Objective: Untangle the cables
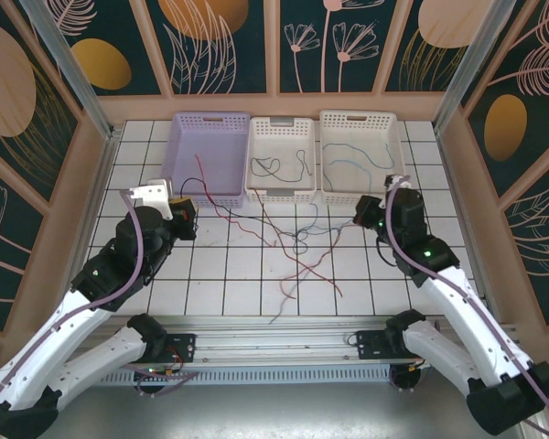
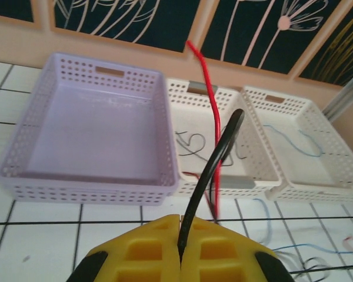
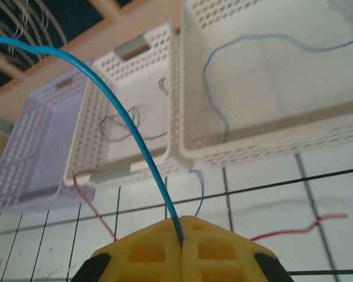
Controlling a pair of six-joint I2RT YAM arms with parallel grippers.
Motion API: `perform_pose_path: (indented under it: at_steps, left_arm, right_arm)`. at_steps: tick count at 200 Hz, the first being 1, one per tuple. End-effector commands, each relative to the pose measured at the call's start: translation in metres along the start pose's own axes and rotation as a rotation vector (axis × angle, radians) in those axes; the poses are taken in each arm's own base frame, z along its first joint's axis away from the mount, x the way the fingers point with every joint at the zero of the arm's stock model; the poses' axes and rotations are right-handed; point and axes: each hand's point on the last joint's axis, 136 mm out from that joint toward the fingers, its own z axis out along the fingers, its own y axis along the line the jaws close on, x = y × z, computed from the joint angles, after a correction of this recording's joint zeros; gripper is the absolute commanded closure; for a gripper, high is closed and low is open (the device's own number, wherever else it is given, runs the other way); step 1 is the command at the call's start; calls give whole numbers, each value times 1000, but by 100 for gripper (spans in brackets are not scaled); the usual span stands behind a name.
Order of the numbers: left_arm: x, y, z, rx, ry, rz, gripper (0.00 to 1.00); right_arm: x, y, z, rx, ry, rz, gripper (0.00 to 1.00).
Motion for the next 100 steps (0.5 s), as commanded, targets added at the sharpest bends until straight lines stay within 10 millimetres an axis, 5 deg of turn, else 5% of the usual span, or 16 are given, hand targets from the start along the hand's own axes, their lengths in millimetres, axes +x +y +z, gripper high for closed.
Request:
perform_pose_path:
  at_steps: [1,53,100]
  left_arm:
    - [-11,12,-9,-68,-19,33,100]
    - [-7,22,-11,-123,5,65,100]
    - [-3,4,-11,-6,12,38,100]
  right_arm:
    - [-24,-21,-25,142,-64,-5,100]
    - [-52,-46,-52,290,-134,-15,100]
    - [-21,-18,-12,58,30,-18,100]
